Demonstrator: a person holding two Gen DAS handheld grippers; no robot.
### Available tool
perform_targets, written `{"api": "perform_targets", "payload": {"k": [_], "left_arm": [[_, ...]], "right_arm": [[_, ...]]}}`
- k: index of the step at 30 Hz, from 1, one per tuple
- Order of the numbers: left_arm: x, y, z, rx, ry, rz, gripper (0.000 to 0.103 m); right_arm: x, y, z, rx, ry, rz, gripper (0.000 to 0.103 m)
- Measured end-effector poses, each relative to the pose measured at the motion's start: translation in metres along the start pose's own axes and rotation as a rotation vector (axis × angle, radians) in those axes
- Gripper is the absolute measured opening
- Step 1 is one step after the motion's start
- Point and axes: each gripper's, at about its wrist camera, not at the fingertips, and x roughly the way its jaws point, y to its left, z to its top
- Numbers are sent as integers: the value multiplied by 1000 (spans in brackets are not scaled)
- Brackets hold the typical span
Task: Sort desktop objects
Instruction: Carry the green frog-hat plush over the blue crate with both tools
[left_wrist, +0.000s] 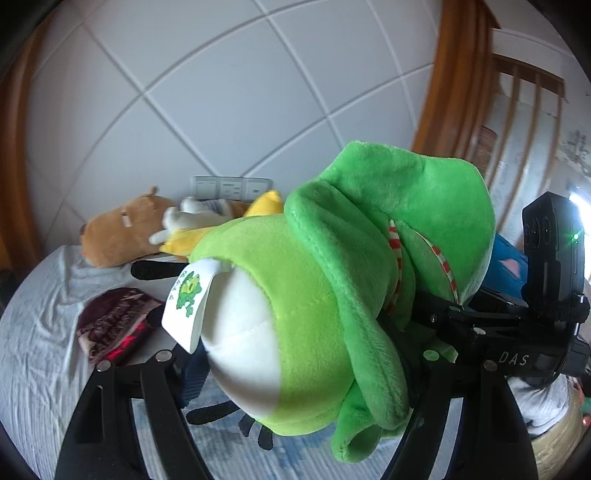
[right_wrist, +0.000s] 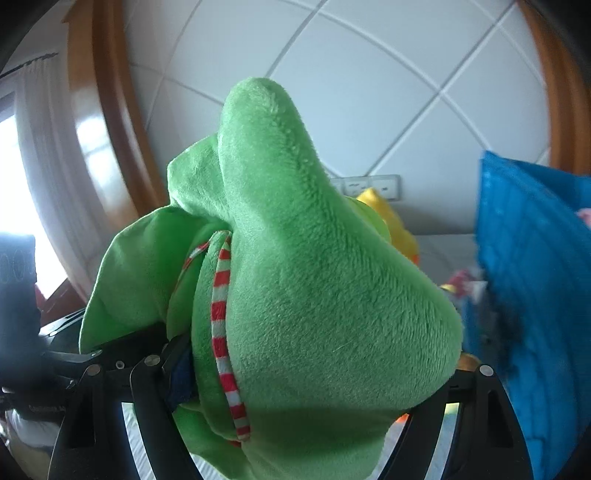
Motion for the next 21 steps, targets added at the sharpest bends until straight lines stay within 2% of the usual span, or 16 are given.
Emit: {"api": "perform_targets", "payload": {"k": [3, 6, 10, 13, 21], "left_arm": [[-3, -23, 4, 28, -1, -32, 79], [-3, -47, 13, 62, -14, -63, 79], [-3, -95, 31, 108, -39, -97, 79], [6, -137, 49, 152, -63, -121, 79], [61, -278, 100, 207, -131, -201, 79]], "right_arm": [[-9, 4, -15, 16, -12, -34, 81], [-40, 0, -10, 36, -40, -65, 81], [-66, -41, 0, 49, -89, -100, 81], [-85, -89, 16, 51, -133, -128, 81], [-163, -208, 53, 49, -246, -207, 81]]}}
